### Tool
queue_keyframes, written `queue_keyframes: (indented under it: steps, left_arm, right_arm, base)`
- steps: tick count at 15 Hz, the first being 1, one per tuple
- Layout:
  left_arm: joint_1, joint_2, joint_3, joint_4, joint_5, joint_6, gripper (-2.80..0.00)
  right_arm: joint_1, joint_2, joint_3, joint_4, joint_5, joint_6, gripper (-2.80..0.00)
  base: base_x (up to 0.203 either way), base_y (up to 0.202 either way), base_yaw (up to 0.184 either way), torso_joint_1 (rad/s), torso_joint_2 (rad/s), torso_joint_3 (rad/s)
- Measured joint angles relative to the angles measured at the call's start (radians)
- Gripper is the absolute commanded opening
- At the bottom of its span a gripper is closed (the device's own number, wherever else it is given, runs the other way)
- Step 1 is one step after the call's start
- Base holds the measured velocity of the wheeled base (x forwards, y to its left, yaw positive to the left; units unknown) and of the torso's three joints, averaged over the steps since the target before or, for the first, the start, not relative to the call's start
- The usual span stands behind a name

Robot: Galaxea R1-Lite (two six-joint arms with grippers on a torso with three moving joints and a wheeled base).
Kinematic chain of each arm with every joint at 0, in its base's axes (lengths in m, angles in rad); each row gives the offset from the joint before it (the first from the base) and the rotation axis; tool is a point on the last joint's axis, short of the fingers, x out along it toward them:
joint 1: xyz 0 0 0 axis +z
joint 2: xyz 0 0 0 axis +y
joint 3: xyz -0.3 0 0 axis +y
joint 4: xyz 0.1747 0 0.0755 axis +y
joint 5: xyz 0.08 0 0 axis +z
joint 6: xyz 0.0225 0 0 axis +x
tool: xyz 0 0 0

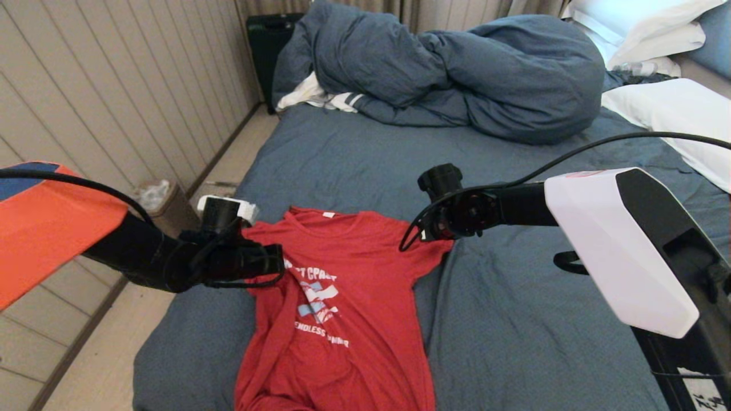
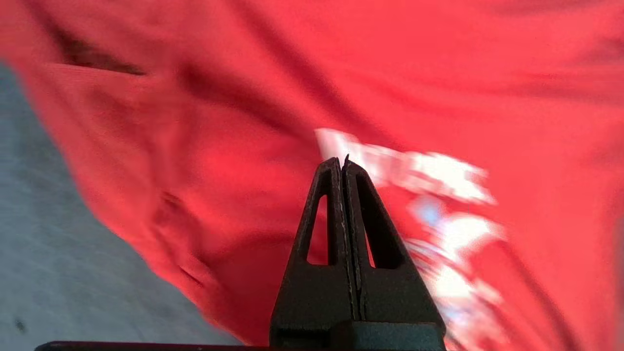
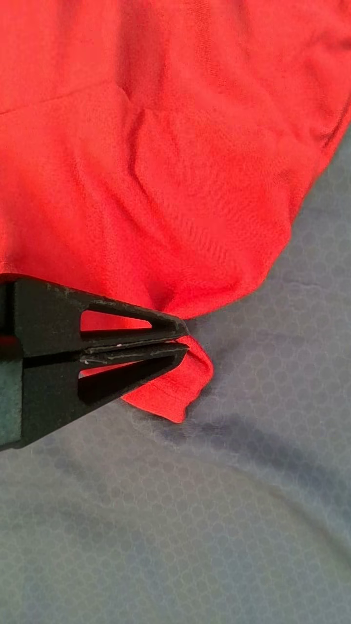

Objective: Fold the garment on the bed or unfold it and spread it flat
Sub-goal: Unford the red T-shirt

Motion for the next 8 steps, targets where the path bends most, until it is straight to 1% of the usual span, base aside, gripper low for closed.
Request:
queue_keyframes:
  steps: [2,5,6,8]
  left_arm:
    - [-0.006,0.067,-0.008,-0.056,0.064,0.015,-2.80]
    - [0.036,0.171,-0.059,-0.140,0.187,0.085,-2.80]
    - [0.057,0.195,-0.084,-0.164,0.211,0.097,-2.80]
    - [0.111,0.227,-0.135,-0.174,0.226,0.111,-2.80]
  right_arm:
    - [0.000,-0.004,-0.001,0.000,0.000,-0.002,-2.80]
    - [0.002,-0.013,-0.003,0.000,-0.001,-0.003,-2.80]
    - [0.009,-0.014,-0.003,0.000,0.000,-0.003,-2.80]
    - [0.018,-0.018,-0.004,-0.001,-0.001,-0.004,-2.80]
  base:
    - [0.000,0.000,0.000,0.000,0.00,0.000]
    - [0.000,0.000,0.000,0.000,0.00,0.000]
    - [0.000,0.000,0.000,0.000,0.00,0.000]
    - [0.000,0.000,0.000,0.000,0.00,0.000]
